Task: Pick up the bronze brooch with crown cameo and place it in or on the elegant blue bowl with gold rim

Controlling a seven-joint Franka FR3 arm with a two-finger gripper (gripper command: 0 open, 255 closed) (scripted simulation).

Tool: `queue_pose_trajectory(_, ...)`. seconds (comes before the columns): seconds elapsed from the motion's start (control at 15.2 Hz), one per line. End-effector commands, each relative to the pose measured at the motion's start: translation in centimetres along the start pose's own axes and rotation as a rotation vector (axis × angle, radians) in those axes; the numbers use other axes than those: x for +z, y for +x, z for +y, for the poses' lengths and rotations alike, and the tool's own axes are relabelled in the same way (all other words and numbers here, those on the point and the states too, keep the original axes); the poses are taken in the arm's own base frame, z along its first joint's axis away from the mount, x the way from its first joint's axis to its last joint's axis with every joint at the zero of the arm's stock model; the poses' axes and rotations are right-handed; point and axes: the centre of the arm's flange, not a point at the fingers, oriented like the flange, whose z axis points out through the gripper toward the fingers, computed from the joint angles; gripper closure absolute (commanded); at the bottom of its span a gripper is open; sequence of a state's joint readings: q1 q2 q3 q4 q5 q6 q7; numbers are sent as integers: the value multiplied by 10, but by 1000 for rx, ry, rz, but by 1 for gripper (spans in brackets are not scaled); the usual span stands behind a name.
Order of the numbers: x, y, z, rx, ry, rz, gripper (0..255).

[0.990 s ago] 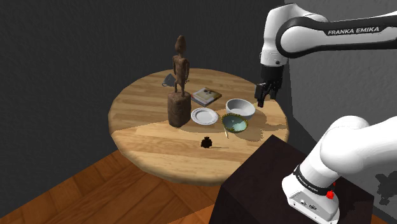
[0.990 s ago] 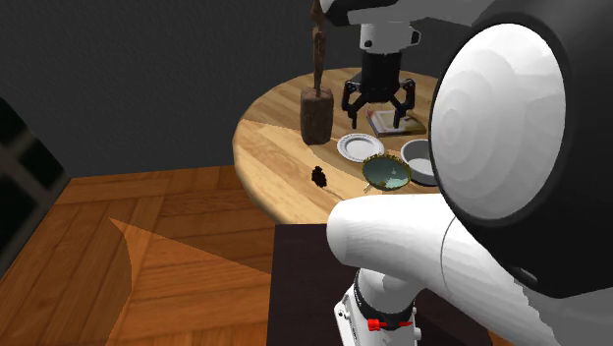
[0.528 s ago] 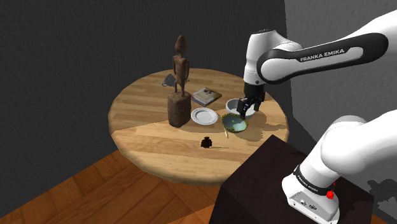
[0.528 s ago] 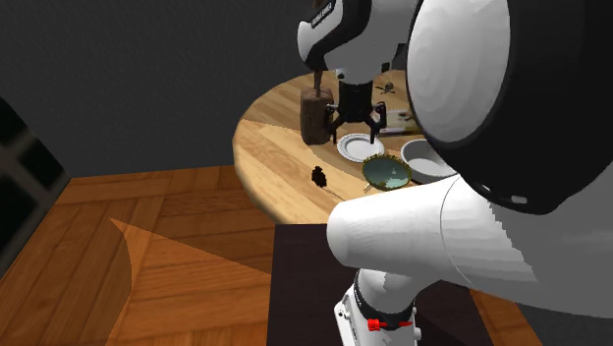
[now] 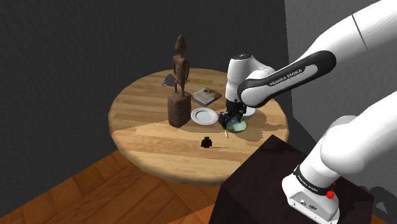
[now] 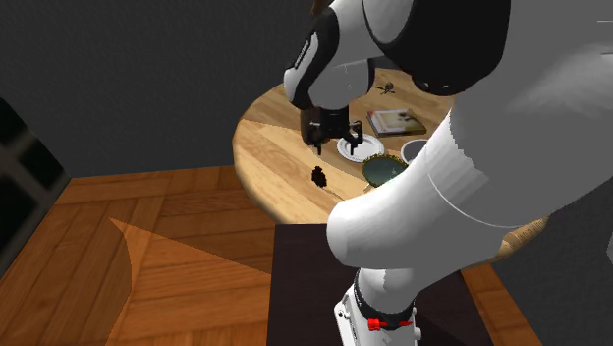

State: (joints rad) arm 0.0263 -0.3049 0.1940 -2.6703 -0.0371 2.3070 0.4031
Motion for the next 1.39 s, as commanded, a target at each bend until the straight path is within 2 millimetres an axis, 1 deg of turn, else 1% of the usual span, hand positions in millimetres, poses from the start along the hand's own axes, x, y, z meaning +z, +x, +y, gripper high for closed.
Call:
queue_pose_trajectory(0.0,19,9,-14,14,-2,23,0)
queue_pose_trajectory(0.73,121,77,-80,87,-28,132,0)
queue_pose_trajectory(0.79,123,78,-81,89,-29,134,0)
queue_pose_trajectory(1.19,154,82,-80,89,-29,134,0)
queue_pose_trajectory(1.25,163,83,-80,89,-29,134,0)
queue_pose_trajectory(1.32,163,83,-80,89,-29,134,0)
